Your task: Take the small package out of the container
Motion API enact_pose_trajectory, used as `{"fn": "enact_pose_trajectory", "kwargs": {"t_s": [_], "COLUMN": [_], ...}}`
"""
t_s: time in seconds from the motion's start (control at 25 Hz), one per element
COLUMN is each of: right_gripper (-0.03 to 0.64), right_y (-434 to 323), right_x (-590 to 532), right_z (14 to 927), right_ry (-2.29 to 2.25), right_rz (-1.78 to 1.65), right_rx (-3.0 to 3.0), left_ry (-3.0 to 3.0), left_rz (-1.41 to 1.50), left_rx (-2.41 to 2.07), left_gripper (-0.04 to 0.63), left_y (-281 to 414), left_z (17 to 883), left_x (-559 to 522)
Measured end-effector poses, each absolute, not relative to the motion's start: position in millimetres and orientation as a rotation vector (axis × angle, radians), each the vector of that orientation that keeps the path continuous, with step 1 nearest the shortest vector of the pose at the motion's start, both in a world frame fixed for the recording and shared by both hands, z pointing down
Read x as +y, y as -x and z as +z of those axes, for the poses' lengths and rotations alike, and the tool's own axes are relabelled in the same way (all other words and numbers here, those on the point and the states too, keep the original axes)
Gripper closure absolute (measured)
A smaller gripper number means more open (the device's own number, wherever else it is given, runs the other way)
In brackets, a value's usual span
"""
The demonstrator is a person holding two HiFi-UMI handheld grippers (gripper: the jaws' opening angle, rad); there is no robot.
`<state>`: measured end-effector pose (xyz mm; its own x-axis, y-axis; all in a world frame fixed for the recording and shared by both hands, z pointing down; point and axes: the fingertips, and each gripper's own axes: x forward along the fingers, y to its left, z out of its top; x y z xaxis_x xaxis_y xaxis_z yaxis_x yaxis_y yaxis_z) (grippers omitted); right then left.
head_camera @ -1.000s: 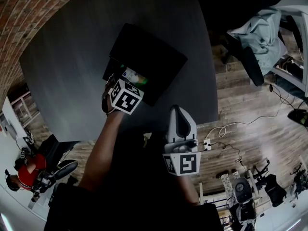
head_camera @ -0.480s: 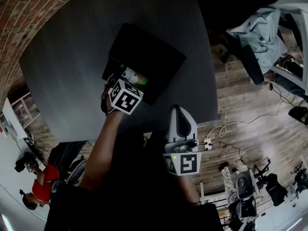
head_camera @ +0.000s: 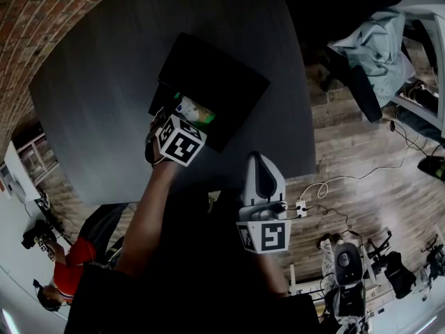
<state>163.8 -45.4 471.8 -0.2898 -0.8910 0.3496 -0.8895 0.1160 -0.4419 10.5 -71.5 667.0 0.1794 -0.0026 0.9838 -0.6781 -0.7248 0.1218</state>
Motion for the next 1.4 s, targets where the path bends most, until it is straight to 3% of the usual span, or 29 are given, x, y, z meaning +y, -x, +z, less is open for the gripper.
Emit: {"fn": "enact_pose_trajectory", "kwargs": {"t_s": [1.4], "right_gripper": [0.592], "right_y": [-160], "right_x": [-26], "right_z": [453], "right_ry": [1.843], "right_rz": [-0.859], "right_rx": [2.362], "left_ry": [-1.933], "left_rz": [1.585], "left_rx": [-0.668], "left_gripper": [0.181], "left_y": [-6], "left_z": [644], "left_x": [-59]}}
